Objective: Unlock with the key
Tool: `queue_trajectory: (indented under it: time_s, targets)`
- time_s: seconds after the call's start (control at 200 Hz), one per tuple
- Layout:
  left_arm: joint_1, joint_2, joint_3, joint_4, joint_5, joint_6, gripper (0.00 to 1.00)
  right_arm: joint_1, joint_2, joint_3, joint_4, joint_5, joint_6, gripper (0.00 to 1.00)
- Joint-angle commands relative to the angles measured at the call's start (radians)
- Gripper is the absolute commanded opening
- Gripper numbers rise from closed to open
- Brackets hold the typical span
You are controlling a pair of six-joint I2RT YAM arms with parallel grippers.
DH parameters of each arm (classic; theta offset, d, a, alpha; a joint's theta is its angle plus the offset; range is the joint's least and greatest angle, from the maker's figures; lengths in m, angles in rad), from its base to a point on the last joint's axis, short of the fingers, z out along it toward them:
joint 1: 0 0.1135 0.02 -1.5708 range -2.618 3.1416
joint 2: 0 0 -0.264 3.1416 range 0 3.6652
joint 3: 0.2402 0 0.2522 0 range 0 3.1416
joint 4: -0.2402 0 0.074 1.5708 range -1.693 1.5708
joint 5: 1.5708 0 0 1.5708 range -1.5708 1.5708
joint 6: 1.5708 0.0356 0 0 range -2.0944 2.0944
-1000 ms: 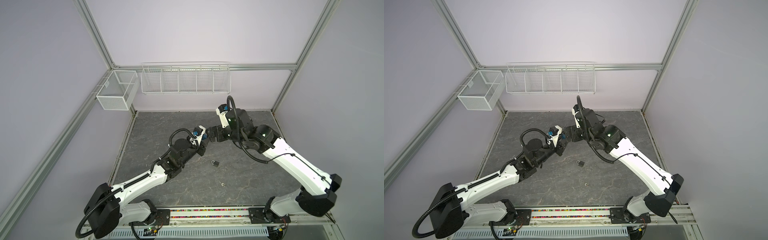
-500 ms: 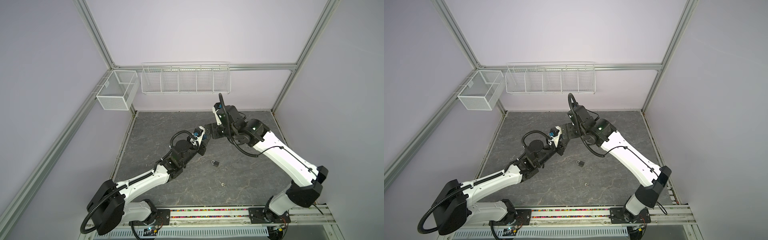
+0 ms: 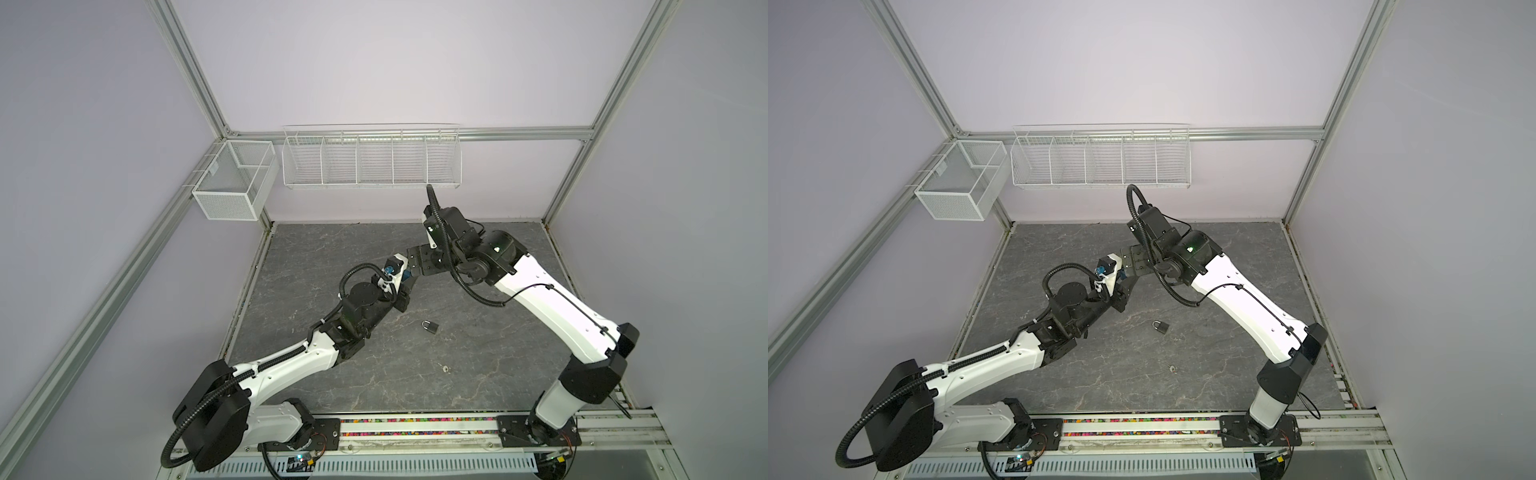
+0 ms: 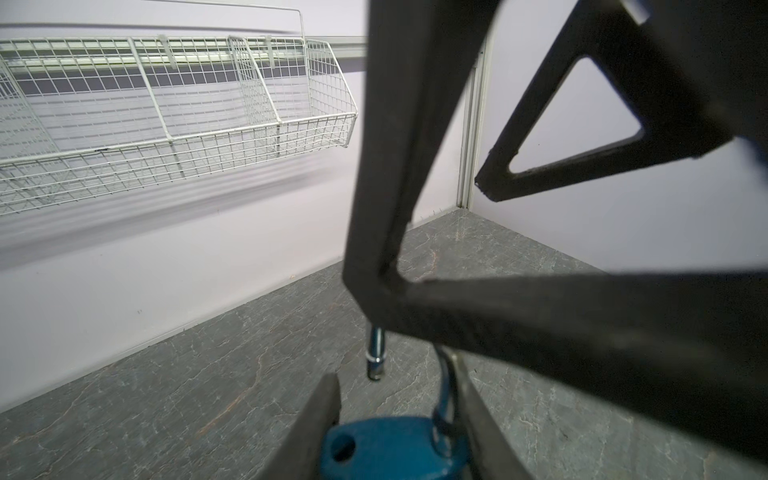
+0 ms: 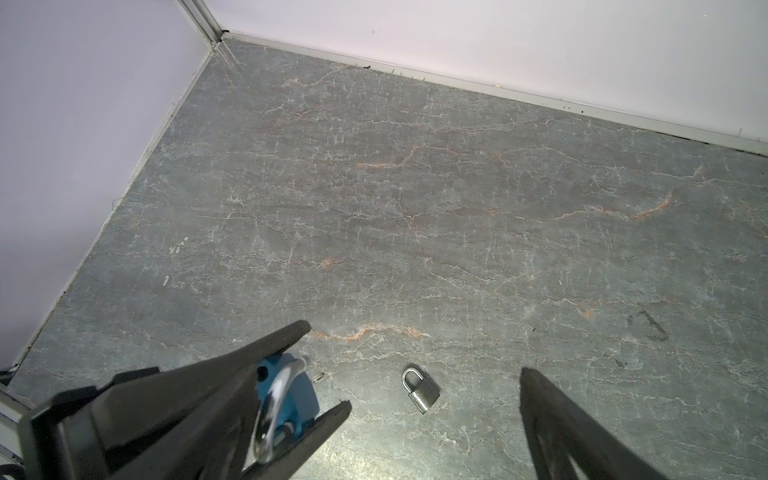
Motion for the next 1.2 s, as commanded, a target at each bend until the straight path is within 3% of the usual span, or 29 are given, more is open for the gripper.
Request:
queue_trajectory:
  time_s: [0.0, 0.465, 0.85, 1.194]
  targets:
    - [-0.011, -0.028, -0.010, 0.076, 0.027, 0.009, 0.00, -0.008, -0.009, -0.009, -0.039, 0.019, 0.005, 0.99]
    - [-0.011, -0.082, -0.037, 0.023, 0.016, 0.038, 0.00, -0.040, -0.032, 0.011, -0.140, 0.040, -0.058, 1.00]
    - [-0.011, -0.118, -0.053, 0.011, 0.154, 0.012, 0.00, -0.126, -0.113, -0.058, -0.004, -0.271, -0.166, 0.97]
    - [-0.012, -0.099, 0.000, -0.023, 0.084, -0.019, 0.00, -0.143, -0.157, -0.169, 0.032, -0.361, -0.169, 0.96]
